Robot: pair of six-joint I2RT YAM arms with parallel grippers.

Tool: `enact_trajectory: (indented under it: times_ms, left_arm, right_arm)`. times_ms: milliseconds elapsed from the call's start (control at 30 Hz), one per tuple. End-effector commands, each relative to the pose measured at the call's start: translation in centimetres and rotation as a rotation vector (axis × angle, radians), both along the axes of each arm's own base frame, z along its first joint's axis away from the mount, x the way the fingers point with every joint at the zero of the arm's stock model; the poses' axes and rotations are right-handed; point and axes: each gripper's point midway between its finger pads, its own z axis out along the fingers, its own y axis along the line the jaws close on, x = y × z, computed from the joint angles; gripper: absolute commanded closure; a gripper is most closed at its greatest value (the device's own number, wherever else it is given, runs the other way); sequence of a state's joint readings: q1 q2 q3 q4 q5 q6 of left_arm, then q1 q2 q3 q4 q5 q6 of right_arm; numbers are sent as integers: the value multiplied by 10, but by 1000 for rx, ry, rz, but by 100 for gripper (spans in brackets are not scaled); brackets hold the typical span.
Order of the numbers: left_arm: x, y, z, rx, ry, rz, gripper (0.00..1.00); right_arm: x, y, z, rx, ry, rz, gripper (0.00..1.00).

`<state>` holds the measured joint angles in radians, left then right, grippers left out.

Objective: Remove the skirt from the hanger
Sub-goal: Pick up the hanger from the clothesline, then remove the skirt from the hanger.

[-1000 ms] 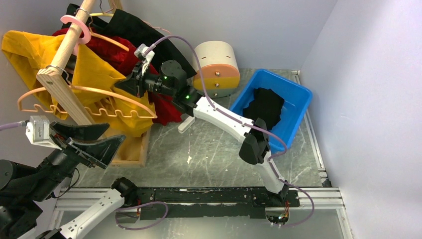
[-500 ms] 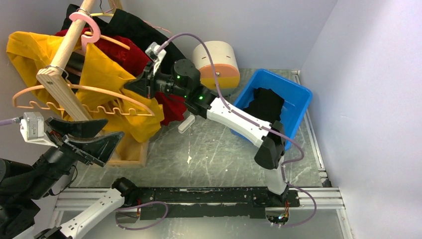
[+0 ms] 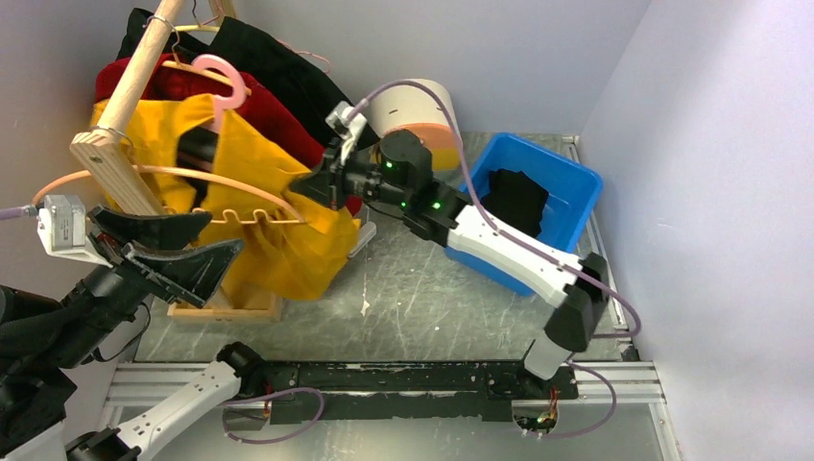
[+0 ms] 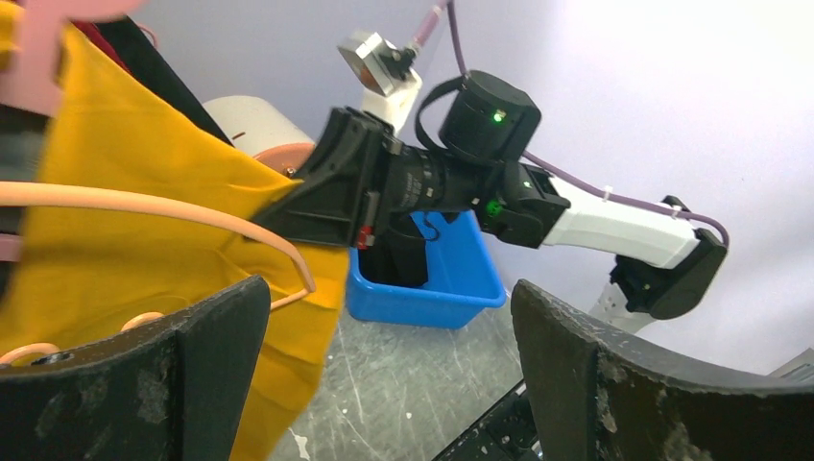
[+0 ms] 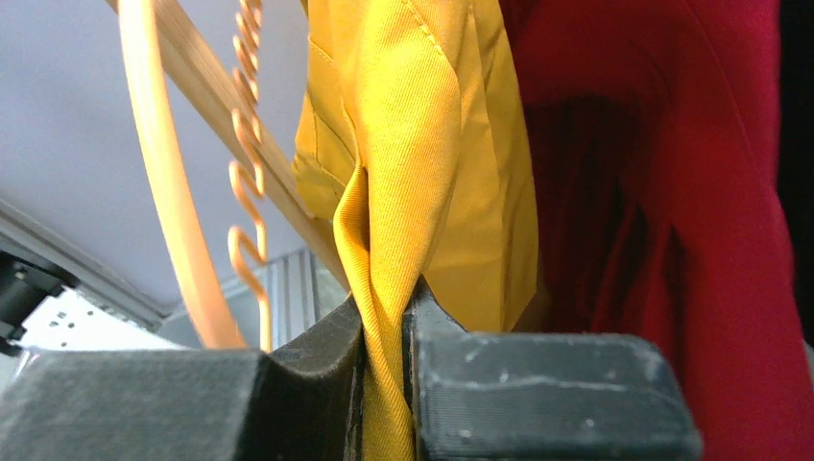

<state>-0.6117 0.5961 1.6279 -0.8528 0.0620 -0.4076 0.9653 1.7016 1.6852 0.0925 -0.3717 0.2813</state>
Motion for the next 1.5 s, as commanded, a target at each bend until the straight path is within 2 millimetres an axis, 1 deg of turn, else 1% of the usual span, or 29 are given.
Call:
enact_trajectory:
  times_ms: [0, 67, 133, 233, 333, 367, 533, 633, 733, 900, 967, 1033, 1200, 1333, 1467]
  left_arm:
    - [4, -6, 13, 9, -43, -16, 1]
    - [11, -12, 15, 17, -35, -19, 1]
    - [21, -20, 17, 61, -52, -27, 1]
    - [39, -38, 18, 94, -35, -55, 1]
    - [50, -50, 25, 93, -40, -76, 1]
    - [53, -54, 27, 90, -46, -84, 1]
    - [67, -73, 37, 69, -59, -124, 1]
    - [74, -83, 42, 55, -56, -146, 1]
    - [79, -93, 46, 1, -16, -175, 1]
    - [93, -118, 38, -20, 47, -244, 3]
    - [98, -124, 35, -27, 67, -258, 4]
    - [102, -127, 33, -38, 80, -258, 5]
    - [117, -130, 29, -57, 94, -221, 6]
    - [129, -138, 26, -46, 96, -216, 11]
    - [143, -144, 21, -42, 100, -197, 14]
  right_arm:
    - [-3, -62, 67, 139, -122, -135, 100]
    - [-7, -83, 69, 131, -124, -181, 100]
    - [-10, -103, 71, 119, -131, -226, 100]
    - [-14, -130, 77, 91, -152, -295, 100]
    - [-15, -155, 79, 59, -165, -372, 100]
    - [-18, -164, 83, 60, -173, -389, 100]
    - [-27, -187, 84, 48, -183, -426, 100]
    - [-31, -192, 78, 34, -179, -422, 100]
    - [-36, -194, 69, 8, -169, -404, 100]
    - [-44, -194, 52, -11, -142, -368, 100]
    - [-47, -193, 44, -20, -128, -351, 100]
    - [-49, -191, 34, -32, -112, -337, 100]
    - [-56, -188, 19, -54, -93, -298, 100]
    - [-59, -188, 13, -80, -104, -274, 100]
    - [-60, -189, 9, -102, -116, -271, 100]
